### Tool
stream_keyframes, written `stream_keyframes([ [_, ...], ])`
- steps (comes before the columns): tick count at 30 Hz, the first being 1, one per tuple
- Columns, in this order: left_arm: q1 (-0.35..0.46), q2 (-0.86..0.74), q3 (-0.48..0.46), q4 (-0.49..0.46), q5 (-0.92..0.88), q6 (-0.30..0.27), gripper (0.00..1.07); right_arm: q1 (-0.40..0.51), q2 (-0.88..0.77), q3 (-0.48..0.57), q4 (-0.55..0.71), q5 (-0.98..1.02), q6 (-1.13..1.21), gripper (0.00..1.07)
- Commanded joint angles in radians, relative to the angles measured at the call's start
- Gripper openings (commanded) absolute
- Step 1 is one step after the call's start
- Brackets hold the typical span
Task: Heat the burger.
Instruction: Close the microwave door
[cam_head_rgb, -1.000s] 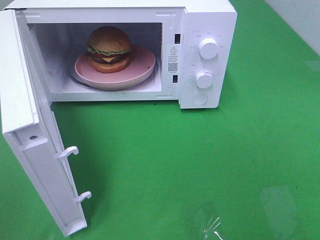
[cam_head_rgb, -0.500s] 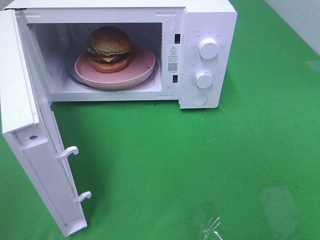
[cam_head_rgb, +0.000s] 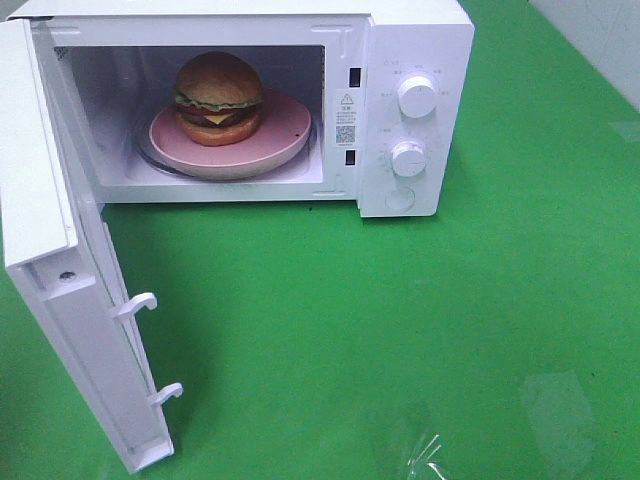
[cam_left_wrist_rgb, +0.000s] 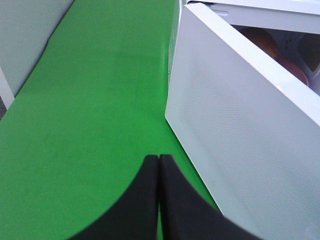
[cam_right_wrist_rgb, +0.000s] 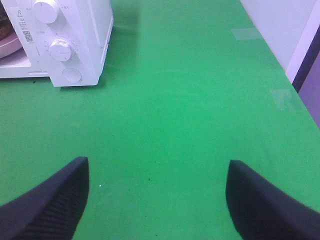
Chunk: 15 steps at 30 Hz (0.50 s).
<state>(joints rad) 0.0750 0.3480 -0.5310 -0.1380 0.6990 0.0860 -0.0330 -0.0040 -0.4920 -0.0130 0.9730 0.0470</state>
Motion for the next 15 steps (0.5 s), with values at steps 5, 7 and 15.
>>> stream_keyframes([
  [5,-0.003,0.036,0.111,0.013,-0.19,-0.006,0.0,-0.004,-0.027,0.002,0.0,-0.017,-0.007,0.75],
  [7,-0.003,0.047,0.136,0.013,-0.237,-0.006,0.0,-0.004,-0.027,0.002,0.0,-0.017,-0.007,0.75],
  [15,-0.003,0.061,0.271,0.013,-0.543,-0.006,0.0,-0.004,-0.027,0.002,0.0,-0.017,-0.007,0.75],
])
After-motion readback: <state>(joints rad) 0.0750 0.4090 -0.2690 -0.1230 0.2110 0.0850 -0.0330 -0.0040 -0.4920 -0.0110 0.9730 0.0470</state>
